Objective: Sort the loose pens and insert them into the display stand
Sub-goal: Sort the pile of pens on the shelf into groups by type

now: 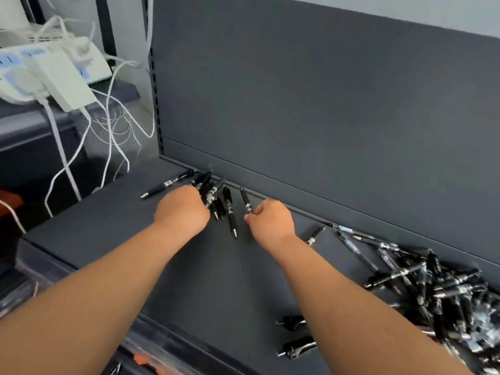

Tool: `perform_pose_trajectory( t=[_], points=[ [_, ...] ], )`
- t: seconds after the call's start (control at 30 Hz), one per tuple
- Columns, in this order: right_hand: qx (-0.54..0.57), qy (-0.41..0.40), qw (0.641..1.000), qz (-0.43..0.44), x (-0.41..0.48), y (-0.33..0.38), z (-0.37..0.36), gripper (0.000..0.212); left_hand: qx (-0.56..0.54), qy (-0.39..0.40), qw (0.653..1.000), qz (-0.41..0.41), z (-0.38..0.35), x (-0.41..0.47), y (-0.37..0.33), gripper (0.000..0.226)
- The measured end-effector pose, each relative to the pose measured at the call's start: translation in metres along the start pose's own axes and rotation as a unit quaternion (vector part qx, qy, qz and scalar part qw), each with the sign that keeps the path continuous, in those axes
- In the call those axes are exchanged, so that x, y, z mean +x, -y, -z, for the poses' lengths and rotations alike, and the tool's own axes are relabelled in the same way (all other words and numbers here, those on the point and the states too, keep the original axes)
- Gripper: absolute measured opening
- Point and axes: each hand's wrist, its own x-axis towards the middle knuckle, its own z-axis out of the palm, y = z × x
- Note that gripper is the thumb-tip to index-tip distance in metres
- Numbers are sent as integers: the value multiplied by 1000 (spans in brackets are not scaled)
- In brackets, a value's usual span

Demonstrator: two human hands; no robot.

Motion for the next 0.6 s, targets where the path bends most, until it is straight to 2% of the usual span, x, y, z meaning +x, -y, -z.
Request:
perform_pose_trajectory(
  t=[0.17, 0.4, 0.6],
  points=[
    [-44, -21, 999, 1, 5, 3, -13, 16, 10, -12, 999, -35, -11, 2, 3, 19],
    [-44, -31, 998, 35, -2, 1, -14, 35, 9, -56, 997, -53, -9, -5, 12, 36],
    [-28, -43, 997, 62, -14, -14, 0, 45, 43, -73, 995, -61, -10, -17, 10, 34]
  ],
)
